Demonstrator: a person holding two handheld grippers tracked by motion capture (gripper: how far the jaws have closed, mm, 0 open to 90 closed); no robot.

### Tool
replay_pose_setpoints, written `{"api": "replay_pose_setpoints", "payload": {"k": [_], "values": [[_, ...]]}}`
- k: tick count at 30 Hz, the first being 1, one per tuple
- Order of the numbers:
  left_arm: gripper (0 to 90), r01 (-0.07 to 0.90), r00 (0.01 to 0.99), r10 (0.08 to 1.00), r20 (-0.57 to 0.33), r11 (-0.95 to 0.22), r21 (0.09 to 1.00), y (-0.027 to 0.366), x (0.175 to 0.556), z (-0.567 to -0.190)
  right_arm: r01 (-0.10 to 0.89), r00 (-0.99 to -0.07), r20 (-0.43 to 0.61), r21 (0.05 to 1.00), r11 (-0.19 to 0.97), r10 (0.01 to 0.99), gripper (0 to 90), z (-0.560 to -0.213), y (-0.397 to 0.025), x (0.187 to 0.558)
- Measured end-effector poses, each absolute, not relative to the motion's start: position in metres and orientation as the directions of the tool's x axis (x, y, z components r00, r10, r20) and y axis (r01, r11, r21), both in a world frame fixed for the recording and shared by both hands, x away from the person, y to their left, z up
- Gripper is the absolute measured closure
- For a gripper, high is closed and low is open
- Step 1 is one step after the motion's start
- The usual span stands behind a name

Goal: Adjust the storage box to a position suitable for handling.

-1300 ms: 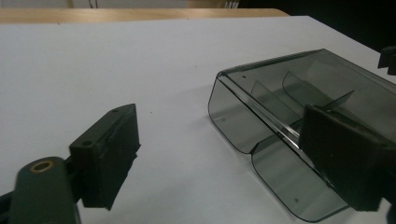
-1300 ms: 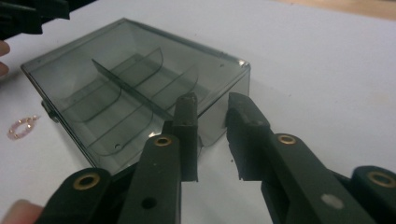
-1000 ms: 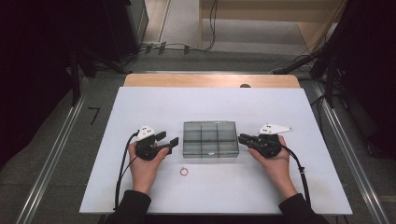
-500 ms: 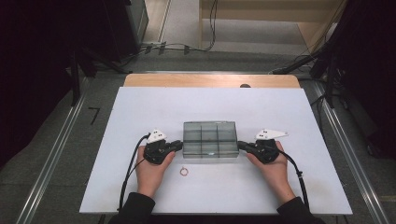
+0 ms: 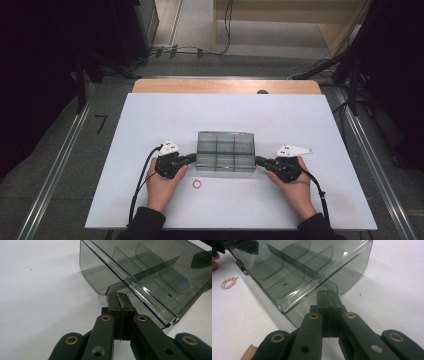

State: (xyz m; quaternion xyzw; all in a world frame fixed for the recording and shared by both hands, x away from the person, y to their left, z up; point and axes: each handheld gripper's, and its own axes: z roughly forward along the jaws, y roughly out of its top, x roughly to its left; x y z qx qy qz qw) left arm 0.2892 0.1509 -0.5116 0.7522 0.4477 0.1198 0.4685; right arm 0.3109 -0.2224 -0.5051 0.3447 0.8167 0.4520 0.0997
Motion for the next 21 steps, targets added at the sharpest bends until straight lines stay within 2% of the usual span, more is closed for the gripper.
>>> {"api": "replay_pose_setpoints", "payload": {"k": [7,21], "values": [[90.0,0.578,0.578,0.768,-0.277,-0.145,0.803,0.148,0.281,-0.512,0.473,-0.738,0.145,0.807,0.353,0.659,88.2,-0.505,-0.226,0.302],[90.0,0.572,0.602,0.75,-0.274,-0.166,0.803,0.14,0.263,-0.513,0.466,-0.745,0.137,0.807,0.363,0.653,88.3,-0.505,-0.238,0.278]]}}
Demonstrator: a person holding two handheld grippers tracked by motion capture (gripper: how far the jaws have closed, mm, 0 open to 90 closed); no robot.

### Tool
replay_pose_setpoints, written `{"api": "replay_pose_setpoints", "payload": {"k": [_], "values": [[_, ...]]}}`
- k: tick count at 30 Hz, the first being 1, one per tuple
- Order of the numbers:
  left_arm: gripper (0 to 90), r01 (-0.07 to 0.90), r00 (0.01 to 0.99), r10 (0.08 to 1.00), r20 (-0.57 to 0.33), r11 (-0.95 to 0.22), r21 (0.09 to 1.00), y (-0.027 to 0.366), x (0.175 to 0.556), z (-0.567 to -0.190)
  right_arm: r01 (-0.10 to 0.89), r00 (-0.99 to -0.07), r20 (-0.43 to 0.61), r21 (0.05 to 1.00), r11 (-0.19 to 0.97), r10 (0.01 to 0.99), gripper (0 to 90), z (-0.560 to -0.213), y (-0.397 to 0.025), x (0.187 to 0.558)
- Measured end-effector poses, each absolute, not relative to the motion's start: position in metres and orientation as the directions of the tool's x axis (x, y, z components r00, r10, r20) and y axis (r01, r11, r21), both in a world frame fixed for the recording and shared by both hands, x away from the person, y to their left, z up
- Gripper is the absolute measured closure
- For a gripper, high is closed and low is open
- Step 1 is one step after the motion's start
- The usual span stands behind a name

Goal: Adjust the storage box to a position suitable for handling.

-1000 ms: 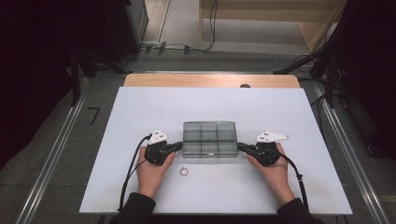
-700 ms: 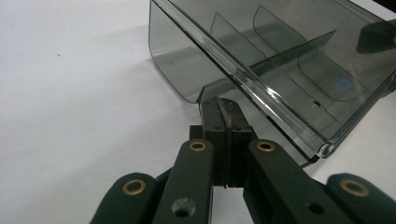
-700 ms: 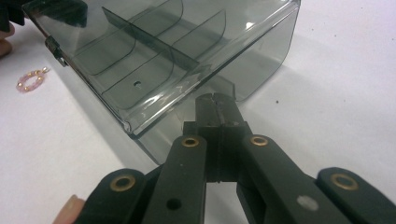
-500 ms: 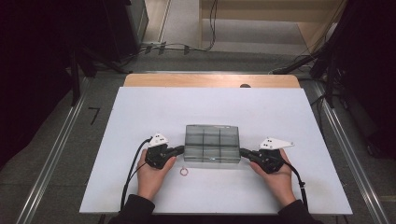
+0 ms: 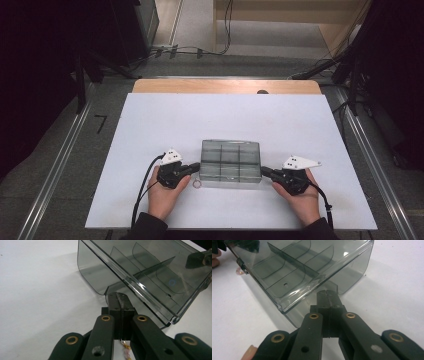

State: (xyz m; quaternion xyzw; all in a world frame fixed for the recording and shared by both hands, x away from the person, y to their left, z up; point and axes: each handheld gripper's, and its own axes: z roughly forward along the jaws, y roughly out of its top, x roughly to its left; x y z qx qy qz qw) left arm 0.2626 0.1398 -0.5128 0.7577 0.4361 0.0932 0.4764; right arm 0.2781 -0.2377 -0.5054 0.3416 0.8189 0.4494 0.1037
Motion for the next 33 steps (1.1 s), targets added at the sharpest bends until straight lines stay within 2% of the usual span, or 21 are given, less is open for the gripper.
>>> {"api": "replay_pose_setpoints", "payload": {"k": [18,24,33], "values": [[90.0,0.556,0.657,0.699,-0.282,-0.197,0.808,0.132,0.235,-0.513,0.449,-0.761,0.122,0.808,0.381,0.637,88.2,-0.506,-0.254,0.25],[90.0,0.539,0.696,0.66,-0.282,-0.221,0.813,0.133,0.227,-0.514,0.449,-0.764,0.133,0.812,0.372,0.631,88.3,-0.508,-0.258,0.249],[90.0,0.531,0.705,0.653,-0.275,-0.229,0.816,0.134,0.228,-0.513,0.453,-0.773,0.151,0.811,0.37,0.616,88.3,-0.508,-0.26,0.253]]}}
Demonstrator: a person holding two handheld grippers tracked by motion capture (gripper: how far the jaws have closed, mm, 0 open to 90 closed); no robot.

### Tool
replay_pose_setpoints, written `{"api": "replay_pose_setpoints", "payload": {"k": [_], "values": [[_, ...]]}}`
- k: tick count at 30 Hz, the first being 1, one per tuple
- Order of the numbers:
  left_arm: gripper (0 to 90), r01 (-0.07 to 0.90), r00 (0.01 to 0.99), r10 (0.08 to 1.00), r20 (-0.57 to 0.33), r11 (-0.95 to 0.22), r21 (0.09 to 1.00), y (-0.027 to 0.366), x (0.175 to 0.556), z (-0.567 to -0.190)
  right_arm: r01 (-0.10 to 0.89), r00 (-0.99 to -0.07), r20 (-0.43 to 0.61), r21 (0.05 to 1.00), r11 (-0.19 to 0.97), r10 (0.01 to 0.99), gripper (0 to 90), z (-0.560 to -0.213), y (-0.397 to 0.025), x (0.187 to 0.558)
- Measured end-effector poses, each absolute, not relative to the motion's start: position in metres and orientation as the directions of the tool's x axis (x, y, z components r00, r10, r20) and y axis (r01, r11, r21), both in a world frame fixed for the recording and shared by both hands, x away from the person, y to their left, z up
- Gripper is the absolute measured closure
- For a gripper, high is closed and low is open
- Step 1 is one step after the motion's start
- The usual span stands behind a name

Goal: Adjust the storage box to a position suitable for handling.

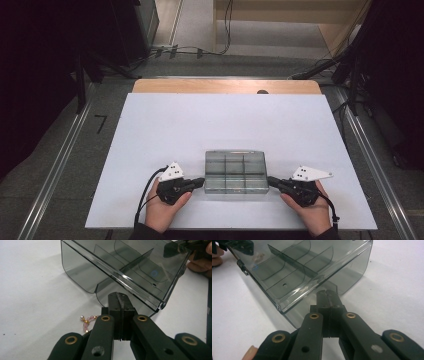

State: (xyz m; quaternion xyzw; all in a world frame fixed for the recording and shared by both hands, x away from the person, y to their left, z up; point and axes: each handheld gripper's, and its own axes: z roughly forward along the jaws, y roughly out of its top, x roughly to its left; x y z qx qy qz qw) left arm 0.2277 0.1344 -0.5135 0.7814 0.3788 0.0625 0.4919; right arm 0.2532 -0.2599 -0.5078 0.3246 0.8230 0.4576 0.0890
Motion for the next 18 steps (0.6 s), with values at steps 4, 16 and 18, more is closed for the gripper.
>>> {"api": "replay_pose_setpoints", "payload": {"k": [4,16,18], "values": [[90.0,0.509,0.724,0.644,-0.246,-0.259,0.821,0.137,0.227,-0.512,0.446,-0.778,0.142,0.811,0.378,0.612,88.2,-0.507,-0.26,0.254],[53.4,0.46,0.738,0.625,-0.254,-0.19,0.868,0.159,0.225,-0.504,0.427,-0.81,0.124,0.793,0.434,0.573,80.9,-0.506,-0.265,0.259],[44.2,0.456,0.735,0.631,-0.249,-0.188,0.87,0.159,0.225,-0.504,0.432,-0.813,0.133,0.79,0.435,0.567,77.8,-0.506,-0.266,0.26]]}}
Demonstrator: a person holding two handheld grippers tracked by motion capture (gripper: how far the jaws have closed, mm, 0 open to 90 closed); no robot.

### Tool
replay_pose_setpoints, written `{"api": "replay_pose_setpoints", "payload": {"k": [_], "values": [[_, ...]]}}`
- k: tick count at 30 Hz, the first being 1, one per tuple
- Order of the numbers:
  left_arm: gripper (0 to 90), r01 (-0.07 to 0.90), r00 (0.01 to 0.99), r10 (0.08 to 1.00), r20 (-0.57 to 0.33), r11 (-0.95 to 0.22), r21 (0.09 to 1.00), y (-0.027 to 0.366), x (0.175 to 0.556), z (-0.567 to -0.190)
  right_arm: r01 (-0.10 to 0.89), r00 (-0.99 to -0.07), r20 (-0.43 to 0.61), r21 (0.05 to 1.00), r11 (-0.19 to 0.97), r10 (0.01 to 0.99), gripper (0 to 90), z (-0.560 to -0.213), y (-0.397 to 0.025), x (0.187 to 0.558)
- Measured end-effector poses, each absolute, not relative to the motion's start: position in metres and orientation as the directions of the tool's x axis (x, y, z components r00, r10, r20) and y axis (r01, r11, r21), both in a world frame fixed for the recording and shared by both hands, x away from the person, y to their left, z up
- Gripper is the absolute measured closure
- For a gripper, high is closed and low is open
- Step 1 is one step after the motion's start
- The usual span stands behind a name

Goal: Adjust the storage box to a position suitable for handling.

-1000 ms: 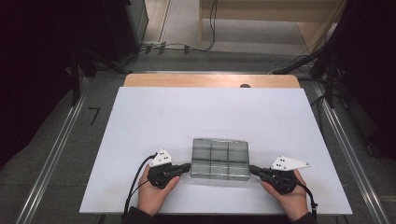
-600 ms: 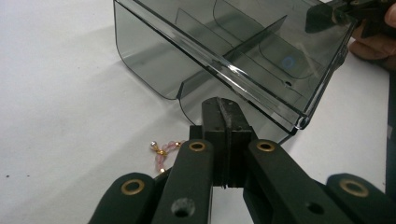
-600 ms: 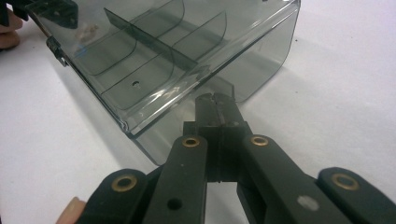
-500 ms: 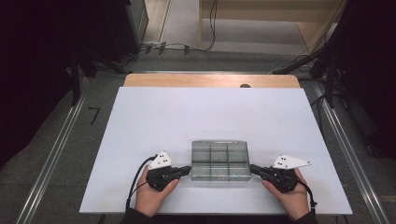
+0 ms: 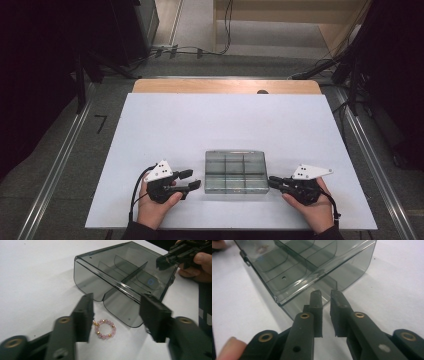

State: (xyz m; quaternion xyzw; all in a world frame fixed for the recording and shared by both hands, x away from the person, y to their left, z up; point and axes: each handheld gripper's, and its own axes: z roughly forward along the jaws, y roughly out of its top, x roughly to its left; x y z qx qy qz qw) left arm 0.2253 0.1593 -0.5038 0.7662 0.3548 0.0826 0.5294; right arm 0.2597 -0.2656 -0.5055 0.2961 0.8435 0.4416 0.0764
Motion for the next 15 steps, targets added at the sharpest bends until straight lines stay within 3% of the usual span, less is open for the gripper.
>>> {"api": "replay_pose_setpoints", "payload": {"k": [7,10,15], "values": [[15.5,0.464,0.724,0.643,-0.25,-0.185,0.866,0.1601,0.2264,-0.5068,0.418,-0.831,0.143,0.798,0.434,0.537,78.0,-0.5009,-0.268,0.2614],[8.8,0.475,0.717,0.648,-0.258,-0.182,0.861,0.159,0.2278,-0.5082,0.414,-0.84,0.15,0.798,0.439,0.521,80.8,-0.5001,-0.2687,0.2617],[5.1,0.466,0.724,0.648,-0.239,-0.204,0.861,0.1558,0.227,-0.5091,0.403,-0.852,0.147,0.797,0.449,0.503,85.8,-0.4996,-0.2684,0.26]]}}
